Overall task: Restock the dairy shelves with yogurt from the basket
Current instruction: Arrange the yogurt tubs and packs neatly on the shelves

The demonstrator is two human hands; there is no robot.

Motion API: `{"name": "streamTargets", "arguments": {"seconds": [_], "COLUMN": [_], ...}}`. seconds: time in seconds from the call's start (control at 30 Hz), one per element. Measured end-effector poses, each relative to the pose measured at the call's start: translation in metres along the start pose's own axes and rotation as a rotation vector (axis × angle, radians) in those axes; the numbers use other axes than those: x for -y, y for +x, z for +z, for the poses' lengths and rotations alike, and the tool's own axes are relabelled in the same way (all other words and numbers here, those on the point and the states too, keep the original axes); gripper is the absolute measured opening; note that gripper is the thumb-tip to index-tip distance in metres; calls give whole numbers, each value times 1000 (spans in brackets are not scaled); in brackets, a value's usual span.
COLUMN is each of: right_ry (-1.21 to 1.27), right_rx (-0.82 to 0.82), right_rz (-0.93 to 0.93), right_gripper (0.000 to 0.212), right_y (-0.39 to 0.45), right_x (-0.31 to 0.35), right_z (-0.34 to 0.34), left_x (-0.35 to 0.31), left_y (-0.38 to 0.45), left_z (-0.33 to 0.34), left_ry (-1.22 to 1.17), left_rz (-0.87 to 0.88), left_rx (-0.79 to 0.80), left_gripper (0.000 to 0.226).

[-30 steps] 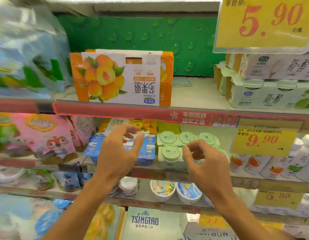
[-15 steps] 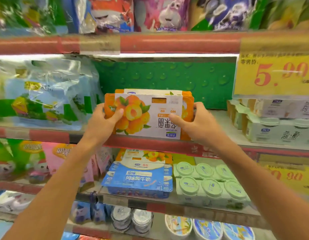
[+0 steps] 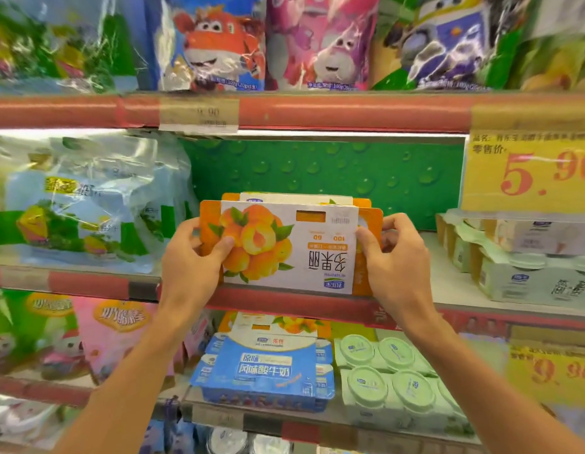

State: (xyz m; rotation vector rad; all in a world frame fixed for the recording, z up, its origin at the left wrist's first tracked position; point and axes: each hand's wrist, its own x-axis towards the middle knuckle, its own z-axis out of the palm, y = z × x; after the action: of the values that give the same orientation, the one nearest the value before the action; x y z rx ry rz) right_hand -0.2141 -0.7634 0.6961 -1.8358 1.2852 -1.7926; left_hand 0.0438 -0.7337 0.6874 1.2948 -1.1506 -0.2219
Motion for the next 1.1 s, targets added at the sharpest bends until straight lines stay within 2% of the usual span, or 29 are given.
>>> {"name": "streamTargets", "arguments": {"seconds": [0.23,0.33,0.4,0.5,0.57,0.63,0.7,0.8,0.9,1.0,1.1], "right_ry": [145,228,236,216,174,136,112,72,42,30,2], "right_rx": [-112,-157,-138,-9,84,193,314,483,596,712,820], "right_rz": [-88,-157,-212,-261,-290,-308,-315,-317,-294,-283,-281], "right_gripper": [13,6,5,7,9,10,14,10,13,12,16], "right_y": [3,-1,-2,0,1,1,-4,-21,-33,-38,-41], "right_x": [20,38,50,66,72,75,76,76,76,78,81], "right_z": [-1,-4,-8,-15,-19,-18,-14,-8,-9,-10,-9], "left_x": [-25,-33,-32,-26,-20,-17,-16,-12,-4,1,5], "left_y": [-4,-14,-23,-38,-48,-57,-70,-96,-120,-138,-153], "left_z": [-15,-35,-51,-74,-84,-92,-96,-89,-78,-69,-54], "left_ry": [-173,-336,-393,-400,-384,-358,-332,-158,-229,-365,-383], "left_rz": [27,-56,-141,-283,-350,-426,-509,-524,-584,-604,-503], "left_rx": [-35,46,156,308,418,551,743,982,1018,998,908], "left_gripper": [35,32,46,93,107,107,97,98,93,98,108]}}
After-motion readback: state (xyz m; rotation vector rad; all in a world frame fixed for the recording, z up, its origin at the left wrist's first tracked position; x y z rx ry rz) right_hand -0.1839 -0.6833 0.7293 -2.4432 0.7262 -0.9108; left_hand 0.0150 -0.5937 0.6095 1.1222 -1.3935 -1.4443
